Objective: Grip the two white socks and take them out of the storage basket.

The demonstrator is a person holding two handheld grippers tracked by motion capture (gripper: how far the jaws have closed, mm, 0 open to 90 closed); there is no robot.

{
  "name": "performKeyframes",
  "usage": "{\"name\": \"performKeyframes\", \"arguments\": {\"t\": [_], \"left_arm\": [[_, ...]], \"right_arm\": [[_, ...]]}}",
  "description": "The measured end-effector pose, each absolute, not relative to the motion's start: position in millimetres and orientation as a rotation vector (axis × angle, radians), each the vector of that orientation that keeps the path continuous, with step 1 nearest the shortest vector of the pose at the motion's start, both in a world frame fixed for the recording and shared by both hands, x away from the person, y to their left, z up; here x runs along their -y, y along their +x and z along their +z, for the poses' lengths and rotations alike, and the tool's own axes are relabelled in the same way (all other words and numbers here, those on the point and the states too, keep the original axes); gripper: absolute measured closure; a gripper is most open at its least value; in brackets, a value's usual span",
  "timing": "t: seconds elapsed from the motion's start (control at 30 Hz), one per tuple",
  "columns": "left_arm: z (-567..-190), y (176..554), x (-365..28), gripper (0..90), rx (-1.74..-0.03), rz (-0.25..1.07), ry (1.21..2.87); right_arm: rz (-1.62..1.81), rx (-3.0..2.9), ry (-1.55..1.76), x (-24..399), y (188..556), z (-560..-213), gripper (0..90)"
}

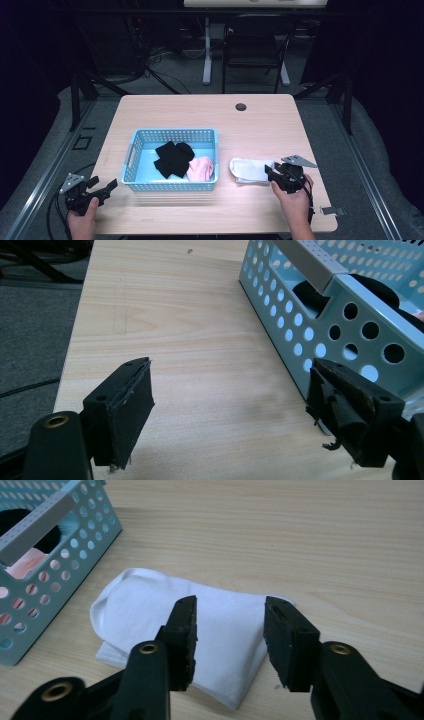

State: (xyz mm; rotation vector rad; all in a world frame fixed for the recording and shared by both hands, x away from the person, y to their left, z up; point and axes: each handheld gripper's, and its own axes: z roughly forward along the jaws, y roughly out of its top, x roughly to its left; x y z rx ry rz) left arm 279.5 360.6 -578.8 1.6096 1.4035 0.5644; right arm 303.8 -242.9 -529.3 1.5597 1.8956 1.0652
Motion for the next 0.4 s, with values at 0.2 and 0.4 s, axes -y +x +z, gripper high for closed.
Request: {"name": "performKeyframes", "arguments": {"t": [0.2,0.4], "left_arm": [[-579,279,-361,18.5,-1.404,0.566,1.607],[-579,280,-360,18.5,-1.402,0.565,1.611]], "right_arm": [[1.097,-1.893,1.528,241,293,-531,51.4],[1.128,-1.889,1.551,238,289,-537,49.4]]}}
